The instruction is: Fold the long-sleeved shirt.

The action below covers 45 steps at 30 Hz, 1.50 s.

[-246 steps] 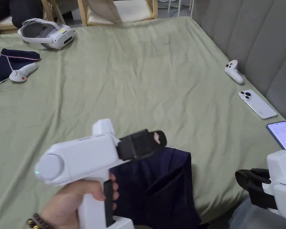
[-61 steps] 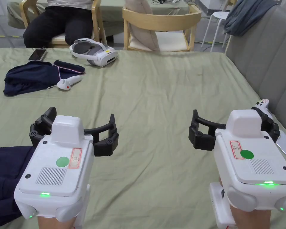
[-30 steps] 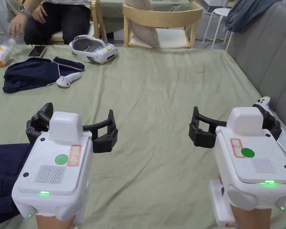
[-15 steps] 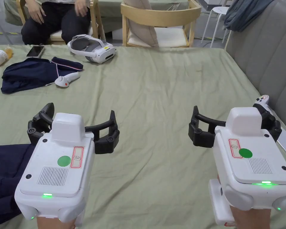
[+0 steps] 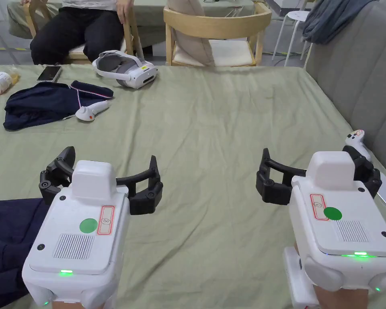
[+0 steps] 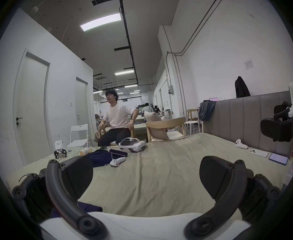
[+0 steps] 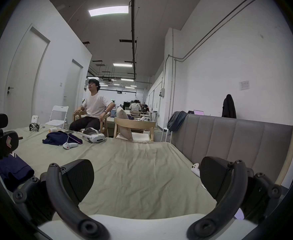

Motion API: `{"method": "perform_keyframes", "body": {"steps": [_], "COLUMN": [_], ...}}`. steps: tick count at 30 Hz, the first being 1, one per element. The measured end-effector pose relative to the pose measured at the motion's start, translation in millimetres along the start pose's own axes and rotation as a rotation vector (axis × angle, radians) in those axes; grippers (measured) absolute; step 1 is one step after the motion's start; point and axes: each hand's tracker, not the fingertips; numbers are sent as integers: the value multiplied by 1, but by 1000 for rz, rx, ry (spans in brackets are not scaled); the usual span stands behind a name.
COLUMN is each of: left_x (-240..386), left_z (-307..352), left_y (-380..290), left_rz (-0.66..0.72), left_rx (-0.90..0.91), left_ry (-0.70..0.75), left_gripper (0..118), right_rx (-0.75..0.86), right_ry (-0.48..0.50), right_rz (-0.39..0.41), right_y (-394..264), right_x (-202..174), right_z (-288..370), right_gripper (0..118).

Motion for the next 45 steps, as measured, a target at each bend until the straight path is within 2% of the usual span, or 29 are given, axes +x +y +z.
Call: {"method": "perform_keyframes", "body": {"steps": [28, 39, 41, 43, 45], "left_x": [-2, -1, -1, -1, -1], "left_z": [2, 3, 3, 4, 3], "left_y": [1, 0, 0, 1, 1], "left_rz": [29, 28, 25, 21, 23], "left_rx": [-1, -2, -2, -1, -1], "left_ry": [6, 5, 4, 5, 7], "left_gripper": [111, 111, 111, 111, 111], "right_rx": [-13, -50, -69, -104, -116], "right_ry": [-8, 20, 40, 96, 97], "right_rz": [-1, 5, -23, -86, -115], "right_y": [1, 2, 3, 6, 12], "right_x": [0, -2, -1, 1, 1], "right_z": [3, 2, 1, -1, -1], "right_gripper": [118, 118, 118, 118, 118]}}
